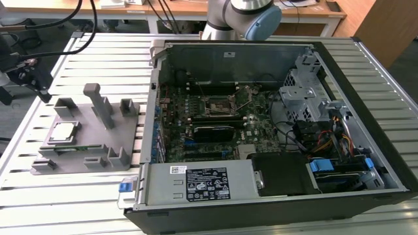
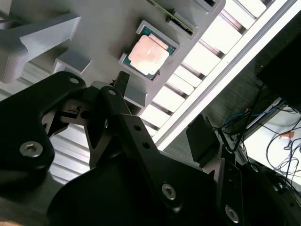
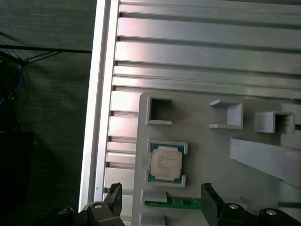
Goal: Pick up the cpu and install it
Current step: 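Pick up the cpu and move it towards the insertion slot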
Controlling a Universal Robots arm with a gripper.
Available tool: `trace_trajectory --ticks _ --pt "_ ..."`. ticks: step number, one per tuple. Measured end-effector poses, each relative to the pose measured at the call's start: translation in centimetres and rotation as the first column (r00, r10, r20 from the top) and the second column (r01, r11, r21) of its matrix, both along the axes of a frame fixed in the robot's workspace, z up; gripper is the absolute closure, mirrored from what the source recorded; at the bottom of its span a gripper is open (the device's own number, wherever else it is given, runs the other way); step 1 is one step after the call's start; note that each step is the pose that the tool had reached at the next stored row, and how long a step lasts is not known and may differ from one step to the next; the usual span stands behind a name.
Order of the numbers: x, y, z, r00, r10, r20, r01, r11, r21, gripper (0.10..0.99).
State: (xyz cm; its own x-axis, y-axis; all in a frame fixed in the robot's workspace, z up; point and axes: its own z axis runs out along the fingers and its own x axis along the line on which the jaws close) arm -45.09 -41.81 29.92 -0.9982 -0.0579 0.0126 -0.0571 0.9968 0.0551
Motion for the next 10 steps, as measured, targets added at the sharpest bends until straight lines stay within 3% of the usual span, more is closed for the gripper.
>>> trace_trajectory --ticks 10 --pt "0.15 0.0 -1.09 1.0 0.002 -0.0001 -0.002 1.0 0.0 0.325"
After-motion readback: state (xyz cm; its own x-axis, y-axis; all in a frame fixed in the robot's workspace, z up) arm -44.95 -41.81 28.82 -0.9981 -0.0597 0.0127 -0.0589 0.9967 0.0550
